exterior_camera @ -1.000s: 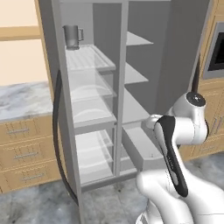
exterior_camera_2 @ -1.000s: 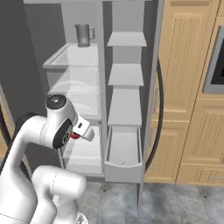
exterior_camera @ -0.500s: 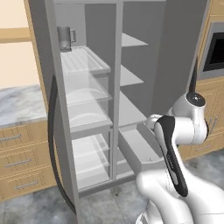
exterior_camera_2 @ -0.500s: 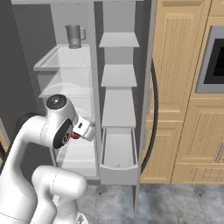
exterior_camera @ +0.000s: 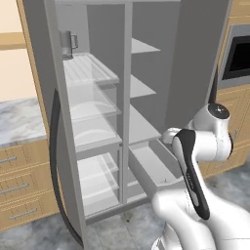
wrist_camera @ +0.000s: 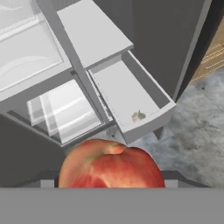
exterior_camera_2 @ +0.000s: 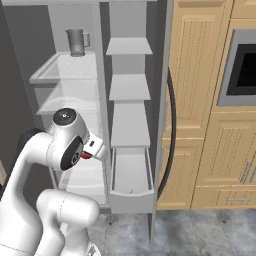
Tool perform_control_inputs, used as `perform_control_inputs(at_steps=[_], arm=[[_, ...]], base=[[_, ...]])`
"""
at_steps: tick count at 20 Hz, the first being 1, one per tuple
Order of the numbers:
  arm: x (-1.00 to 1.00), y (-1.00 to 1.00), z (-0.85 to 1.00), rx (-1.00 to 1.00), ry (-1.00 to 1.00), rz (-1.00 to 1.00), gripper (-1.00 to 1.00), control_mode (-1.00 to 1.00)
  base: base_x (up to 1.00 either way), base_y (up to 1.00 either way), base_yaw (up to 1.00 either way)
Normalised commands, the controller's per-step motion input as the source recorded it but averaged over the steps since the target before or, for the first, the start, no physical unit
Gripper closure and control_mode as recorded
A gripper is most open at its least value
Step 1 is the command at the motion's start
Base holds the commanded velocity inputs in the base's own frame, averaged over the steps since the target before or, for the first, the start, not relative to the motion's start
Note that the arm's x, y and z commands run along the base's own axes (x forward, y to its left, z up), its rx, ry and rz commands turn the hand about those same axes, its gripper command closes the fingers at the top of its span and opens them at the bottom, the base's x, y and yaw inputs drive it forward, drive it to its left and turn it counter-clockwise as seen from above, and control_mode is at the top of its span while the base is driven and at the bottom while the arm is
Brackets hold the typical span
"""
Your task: Take the garlic and peach from the fridge shelf and place them in the freezer drawer to begin freezing them.
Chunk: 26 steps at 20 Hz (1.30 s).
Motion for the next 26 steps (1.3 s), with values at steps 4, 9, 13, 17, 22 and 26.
perform_control_inputs(at_steps=[4,9,13,17,22,26], arm=[[0.47,-0.01,-0.42,0.00,0.26,-0.04,1.00,-1.00],[0.82,-0.17,-0.56,0.00,0.31,-0.01,1.00,-1.00],[0.74,-0.12,-0.71,0.00,0.29,0.00,1.00,-1.00],[0.61,-0.01,-0.74,0.00,0.26,0.00,1.00,-1.00],[0.47,-0.04,-0.68,0.00,0.18,0.00,1.00,-1.00],[0.47,-0.17,-0.56,0.00,0.12,0.00,1.00,-1.00]], base=[[0.00,0.00,0.00],[0.00,0.00,0.00],[0.00,0.00,0.00],[0.00,0.00,0.00],[0.00,0.00,0.00],[0.00,0.00,0.00]])
